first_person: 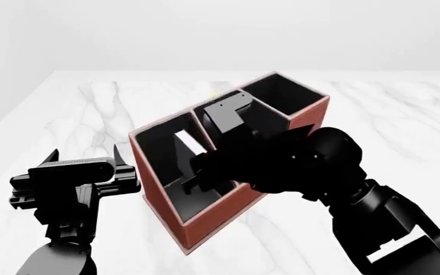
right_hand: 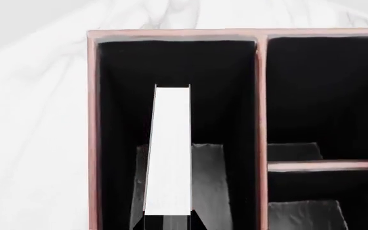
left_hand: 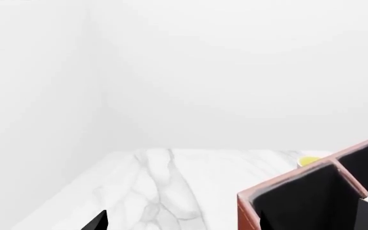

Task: Pick up the book and place it in the left compartment of the caddy.

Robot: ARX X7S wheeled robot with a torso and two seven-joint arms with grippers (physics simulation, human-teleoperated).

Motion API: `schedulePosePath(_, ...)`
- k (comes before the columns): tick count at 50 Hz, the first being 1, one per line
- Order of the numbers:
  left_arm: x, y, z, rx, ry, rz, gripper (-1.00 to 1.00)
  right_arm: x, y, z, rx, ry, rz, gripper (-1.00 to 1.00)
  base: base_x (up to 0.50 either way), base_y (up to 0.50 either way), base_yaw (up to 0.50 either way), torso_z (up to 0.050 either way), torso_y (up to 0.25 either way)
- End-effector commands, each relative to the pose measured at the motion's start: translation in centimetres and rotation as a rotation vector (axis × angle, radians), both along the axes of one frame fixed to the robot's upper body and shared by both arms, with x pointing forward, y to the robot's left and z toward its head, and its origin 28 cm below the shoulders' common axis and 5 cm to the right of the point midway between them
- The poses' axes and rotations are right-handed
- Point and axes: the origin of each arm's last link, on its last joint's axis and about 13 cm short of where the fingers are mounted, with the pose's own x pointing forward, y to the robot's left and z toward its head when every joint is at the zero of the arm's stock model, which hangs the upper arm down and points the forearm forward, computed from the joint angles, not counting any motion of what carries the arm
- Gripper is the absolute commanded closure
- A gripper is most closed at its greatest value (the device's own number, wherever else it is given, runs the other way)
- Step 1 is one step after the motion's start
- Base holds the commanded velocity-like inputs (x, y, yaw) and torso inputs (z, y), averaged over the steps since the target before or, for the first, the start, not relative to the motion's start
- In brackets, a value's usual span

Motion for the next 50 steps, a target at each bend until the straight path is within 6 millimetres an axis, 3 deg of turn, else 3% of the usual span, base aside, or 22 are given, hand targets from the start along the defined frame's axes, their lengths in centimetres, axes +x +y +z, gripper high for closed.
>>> schedulePosePath(1, -0.1, 0.0, 0.1, 0.000, -0.003, 0.000, -1.00, 0.7, 0.2, -1.1, -0.020, -0.026, -0.014, 1.00, 0.00, 0.00, 0.00, 0.000, 0.000)
schedulePosePath(23, -0.1, 0.0, -0.2, -0.003, 0.003, 0.003, -1.00, 1.2, 0.3, -2.9, -0.044, 0.009, -0.006, 1.00, 0.00, 0.00, 0.00, 0.000, 0.001)
schedulePosePath(33, -0.1, 0.1, -0.2, -0.003, 0.004, 0.003, -1.00, 1.3, 0.4, -2.8, -0.041, 0.014, -0.002, 1.00, 0.00, 0.00, 0.00, 0.000, 0.001)
schedulePosePath(34, -0.1, 0.1, -0.2, -0.003, 0.003, 0.004, -1.00, 1.3, 0.4, -2.8, -0.044, 0.011, -0.002, -1.00, 0.00, 0.00, 0.00, 0.000, 0.000)
schedulePosePath(50, -0.1, 0.1, -0.1, -0.002, 0.000, 0.004, -1.00, 1.3, 0.4, -2.5, -0.044, 0.006, -0.002, -1.00, 0.00, 0.00, 0.00, 0.000, 0.000)
